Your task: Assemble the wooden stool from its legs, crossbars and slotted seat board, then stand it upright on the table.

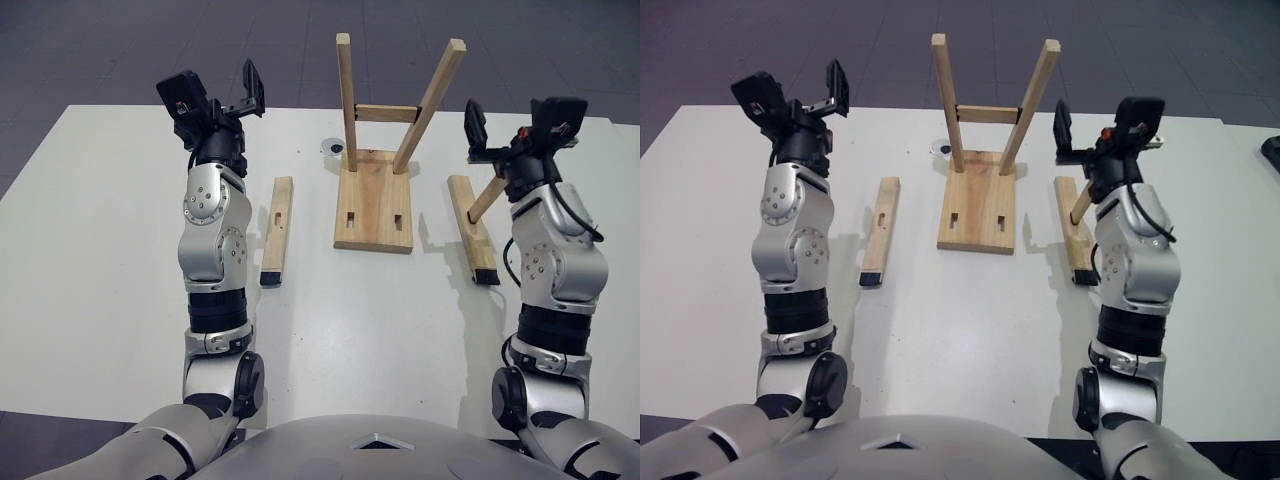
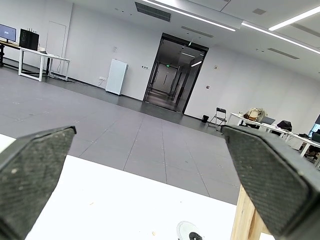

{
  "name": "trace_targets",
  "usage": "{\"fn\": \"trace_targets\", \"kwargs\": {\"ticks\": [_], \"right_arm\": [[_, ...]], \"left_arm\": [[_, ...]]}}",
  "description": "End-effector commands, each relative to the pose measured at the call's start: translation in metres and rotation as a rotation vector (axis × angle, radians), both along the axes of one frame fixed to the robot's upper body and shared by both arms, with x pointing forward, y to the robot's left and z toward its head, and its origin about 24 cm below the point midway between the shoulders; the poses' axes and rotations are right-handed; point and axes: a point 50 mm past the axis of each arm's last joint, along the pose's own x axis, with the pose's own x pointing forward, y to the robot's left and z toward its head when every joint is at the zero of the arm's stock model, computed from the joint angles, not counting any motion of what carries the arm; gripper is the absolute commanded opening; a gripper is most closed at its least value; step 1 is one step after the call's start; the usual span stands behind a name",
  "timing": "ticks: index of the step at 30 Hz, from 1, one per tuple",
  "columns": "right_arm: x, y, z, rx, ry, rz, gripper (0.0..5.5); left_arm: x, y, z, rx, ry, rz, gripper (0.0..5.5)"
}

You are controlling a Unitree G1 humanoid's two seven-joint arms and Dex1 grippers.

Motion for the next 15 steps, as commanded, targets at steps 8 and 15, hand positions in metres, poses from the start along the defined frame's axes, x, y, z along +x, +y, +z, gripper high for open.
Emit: {"fn": "trace_targets", "kwargs": {"ticks": [8,15], "right_arm": [[0.005,-0.042,0.071,0.15,-0.231,-0.096,5.36],[0.018,-0.022,0.045,0.145,-0.129,-0.04,5.36]], "left_arm": [[-0.001,-0.013,0.001,0.028,-0.008,-0.034,5.4],[0.0,-0.014,0.002,0.029,-0.008,-0.042,5.4]]}}
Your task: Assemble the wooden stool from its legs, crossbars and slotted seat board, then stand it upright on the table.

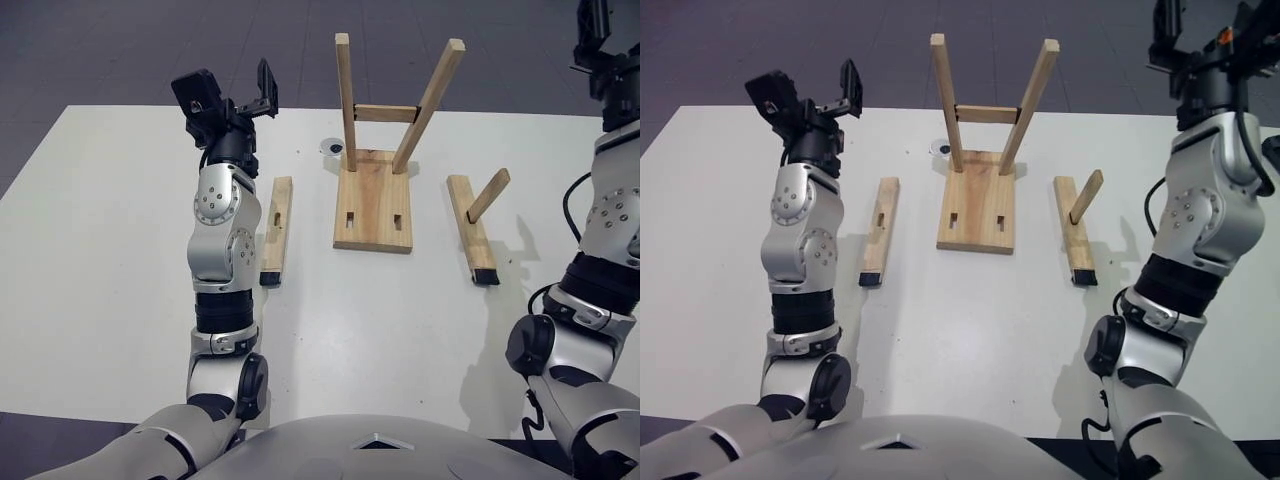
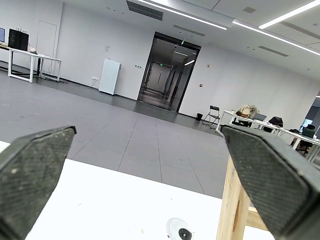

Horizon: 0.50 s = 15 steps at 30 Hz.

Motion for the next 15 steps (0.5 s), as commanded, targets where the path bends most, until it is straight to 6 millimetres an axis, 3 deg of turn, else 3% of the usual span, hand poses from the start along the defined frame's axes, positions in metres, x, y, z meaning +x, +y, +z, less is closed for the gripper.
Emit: {"fn": "trace_targets", "kwargs": {"ticks": [1,5,8,11,15], "right_arm": [[0.011,0.012,-0.032,-0.039,0.132,0.02,5.36],[0.008,0.015,-0.088,-0.123,0.348,-0.024,5.36],[0.006,0.016,-0.116,-0.168,0.467,-0.04,5.36],[0.009,0.017,-0.122,-0.174,0.473,-0.047,5.36],[0.009,0.014,-0.097,-0.112,0.335,-0.015,5.36]], "left_arm": [[0.0,-0.002,0.001,0.009,0.0,-0.01,5.4],[0.0,-0.006,-0.001,0.011,0.011,-0.025,5.4],[-0.001,-0.008,-0.004,0.013,0.022,-0.036,5.4],[0.0,-0.01,-0.006,0.014,0.03,-0.044,5.4],[0.001,-0.008,-0.006,0.013,0.03,-0.042,5.4]]}}
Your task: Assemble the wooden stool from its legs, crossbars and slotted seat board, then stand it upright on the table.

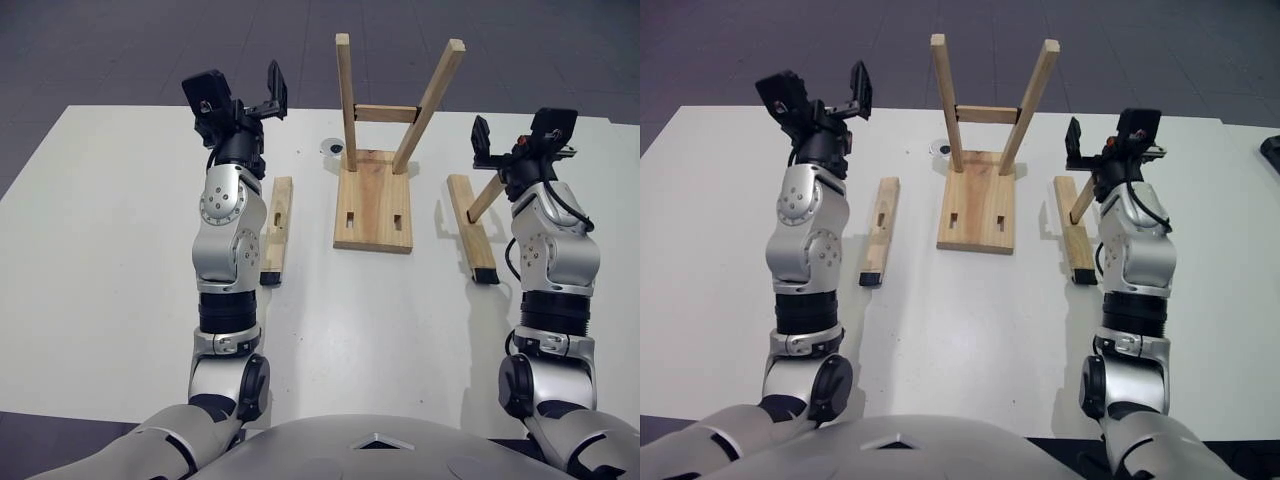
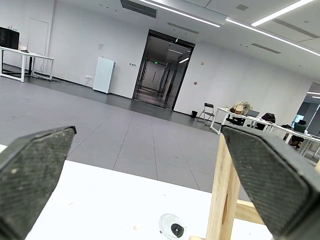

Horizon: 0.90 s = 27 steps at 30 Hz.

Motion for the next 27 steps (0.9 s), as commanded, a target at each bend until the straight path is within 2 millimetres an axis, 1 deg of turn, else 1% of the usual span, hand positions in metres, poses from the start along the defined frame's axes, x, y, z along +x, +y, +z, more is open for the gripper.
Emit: {"fn": "trace_targets", "kwargs": {"ticks": [1,5,8,9,10,11,12,13,15,17,18,19,20,22,25,27], "right_arm": [[-0.002,-0.004,0.016,0.071,-0.088,0.028,5.36],[-0.007,-0.011,0.073,0.047,-0.281,0.048,5.36],[-0.012,-0.008,0.117,0.038,-0.431,0.075,5.36],[-0.013,-0.006,0.127,0.046,-0.467,0.084,5.36],[-0.013,-0.004,0.132,0.058,-0.48,0.093,5.36],[-0.011,-0.002,0.13,0.068,-0.47,0.101,5.36],[-0.007,0.0,0.121,0.07,-0.435,0.097,5.36],[-0.003,0.002,0.101,0.064,-0.359,0.077,5.36],[-0.002,0.006,0.056,-0.02,-0.2,-0.011,5.36],[-0.011,0.015,0.004,-0.079,-0.029,-0.042,5.36],[-0.017,0.019,-0.019,-0.084,0.061,-0.055,5.36],[-0.02,0.023,-0.036,-0.075,0.118,-0.06,5.36],[-0.022,0.024,-0.043,-0.082,0.141,-0.068,5.36],[-0.018,0.026,-0.043,-0.089,0.118,-0.058,5.36],[-0.008,0.022,-0.028,-0.073,0.035,-0.038,5.36],[-0.006,0.018,-0.017,-0.06,-0.018,-0.029,5.36]], "left_arm": [[0.001,0.0,-0.005,0.003,0.026,-0.003,5.4],[0.0,0.0,-0.006,0.0,0.027,0.004,5.4],[0.0,0.001,-0.007,-0.001,0.028,0.011,5.4],[0.0,0.002,-0.007,-0.002,0.028,0.014,5.4],[0.0,0.002,-0.007,-0.002,0.028,0.017,5.4],[0.001,0.002,-0.007,-0.003,0.028,0.019,5.4],[0.001,0.003,-0.007,-0.004,0.027,0.021,5.4],[0.001,0.003,-0.007,-0.004,0.026,0.022,5.4],[0.002,0.002,-0.007,-0.005,0.026,0.019,5.4],[0.002,0.001,-0.007,-0.004,0.025,0.014,5.4],[0.002,0.001,-0.007,-0.004,0.025,0.012,5.4],[0.001,0.001,-0.008,-0.006,0.026,0.014,5.4],[0.001,0.002,-0.009,-0.006,0.029,0.015,5.4],[0.001,0.003,-0.011,-0.005,0.035,0.018,5.4],[0.001,0.004,-0.012,-0.009,0.037,0.023,5.4],[0.002,0.004,-0.011,-0.013,0.032,0.028,5.4]]}}
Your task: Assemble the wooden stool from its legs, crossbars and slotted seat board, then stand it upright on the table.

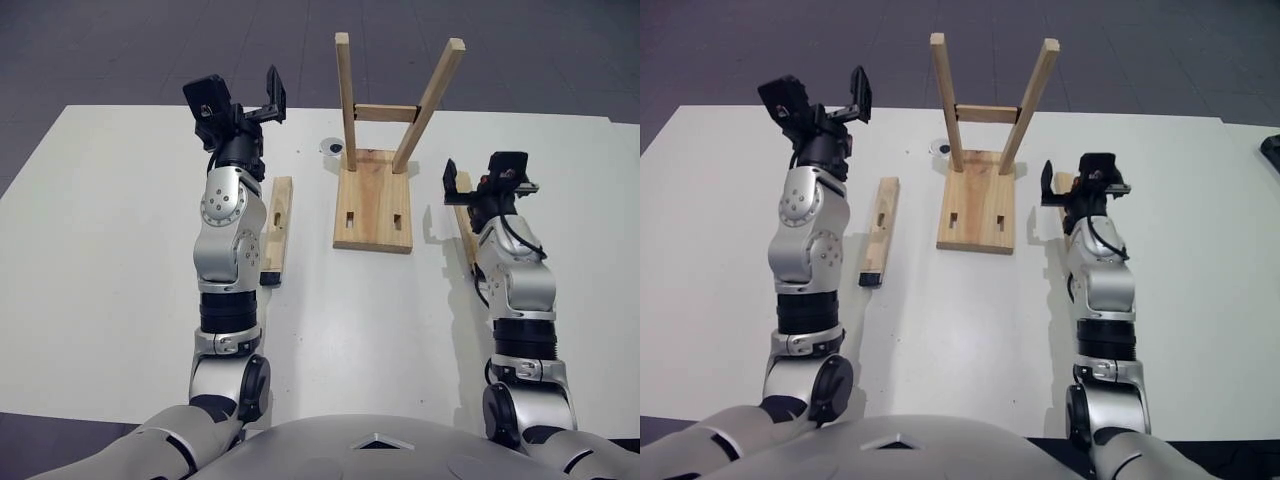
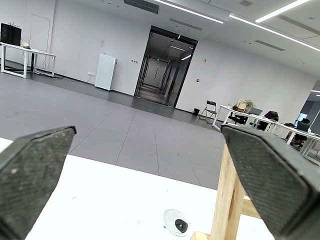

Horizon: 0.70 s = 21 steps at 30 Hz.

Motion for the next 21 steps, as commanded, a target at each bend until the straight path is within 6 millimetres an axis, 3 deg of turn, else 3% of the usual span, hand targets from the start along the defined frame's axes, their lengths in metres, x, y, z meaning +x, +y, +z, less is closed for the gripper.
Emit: {"fn": "trace_targets", "kwargs": {"ticks": [1,7,10,13,16,21], "right_arm": [[0.01,-0.007,0.032,0.012,-0.145,0.026,5.36],[0.002,-0.016,0.055,0.051,-0.25,0.09,5.36],[-0.009,-0.038,0.076,0.11,-0.328,0.07,5.36],[-0.026,-0.052,0.09,0.085,-0.333,0.206,5.36],[-0.044,-0.057,0.078,0.03,-0.197,0.314,5.36],[-0.065,-0.052,0.024,0.019,0.083,0.363,5.36]], "left_arm": [[0.001,0.001,-0.003,-0.006,0.007,0.016,5.4],[0.001,0.001,-0.003,-0.018,-0.001,0.029,5.4],[0.0,0.002,-0.004,-0.007,0.001,0.031,5.4],[-0.005,0.007,-0.008,0.003,0.015,0.052,5.4],[-0.011,0.006,-0.01,0.008,0.019,0.054,5.4],[-0.017,-0.009,-0.008,0.007,0.021,0.004,5.4]]}}
